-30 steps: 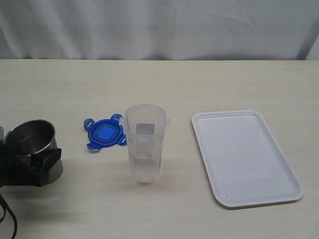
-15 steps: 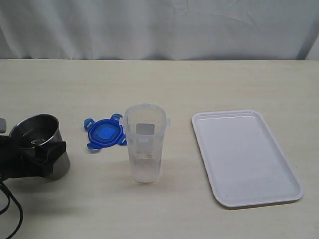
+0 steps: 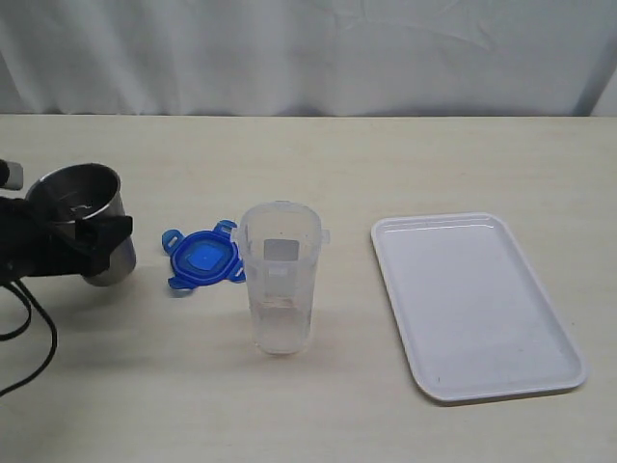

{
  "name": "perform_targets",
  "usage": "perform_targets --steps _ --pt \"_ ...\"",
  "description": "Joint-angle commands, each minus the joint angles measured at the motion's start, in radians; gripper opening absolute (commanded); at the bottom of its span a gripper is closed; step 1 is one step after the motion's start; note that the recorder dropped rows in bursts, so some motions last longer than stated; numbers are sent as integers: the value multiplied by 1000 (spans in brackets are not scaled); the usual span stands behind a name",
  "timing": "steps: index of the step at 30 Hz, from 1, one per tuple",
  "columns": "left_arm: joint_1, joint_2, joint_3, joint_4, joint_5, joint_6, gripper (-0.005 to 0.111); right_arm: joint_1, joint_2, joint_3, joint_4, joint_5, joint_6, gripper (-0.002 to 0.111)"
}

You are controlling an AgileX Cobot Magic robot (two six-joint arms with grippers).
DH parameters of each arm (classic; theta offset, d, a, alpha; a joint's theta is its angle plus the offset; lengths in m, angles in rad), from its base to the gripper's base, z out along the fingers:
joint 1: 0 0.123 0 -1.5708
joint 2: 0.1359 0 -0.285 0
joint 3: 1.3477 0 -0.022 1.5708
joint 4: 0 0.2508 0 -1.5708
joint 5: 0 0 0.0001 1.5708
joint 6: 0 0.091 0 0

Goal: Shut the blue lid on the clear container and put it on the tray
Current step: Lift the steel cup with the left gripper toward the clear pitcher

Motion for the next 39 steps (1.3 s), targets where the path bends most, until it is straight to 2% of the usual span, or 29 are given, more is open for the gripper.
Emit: perform_targets --steps 1,8,14,19,22,27,39 --pt "-3 -32 -104 109 20 -105 0 -4 -5 2 2 -1 -8 4" --pt "-3 -34 -273 439 34 -393 0 -4 -5 2 2 -1 -8 4" --pt "-27 -34 -401 613 34 -558 0 -4 -5 2 2 -1 -8 4" --pt "-104 -34 -472 634 94 -566 0 -4 -5 2 2 -1 -8 4" --pt "-156 -34 -498 634 145 -515 0 -4 -5 2 2 -1 -8 4" --pt "-209 -34 -507 638 147 -495 0 -4 -5 2 2 -1 -8 4" --pt "-235 -12 -507 717 145 -502 0 -4 -5 2 2 -1 -8 4"
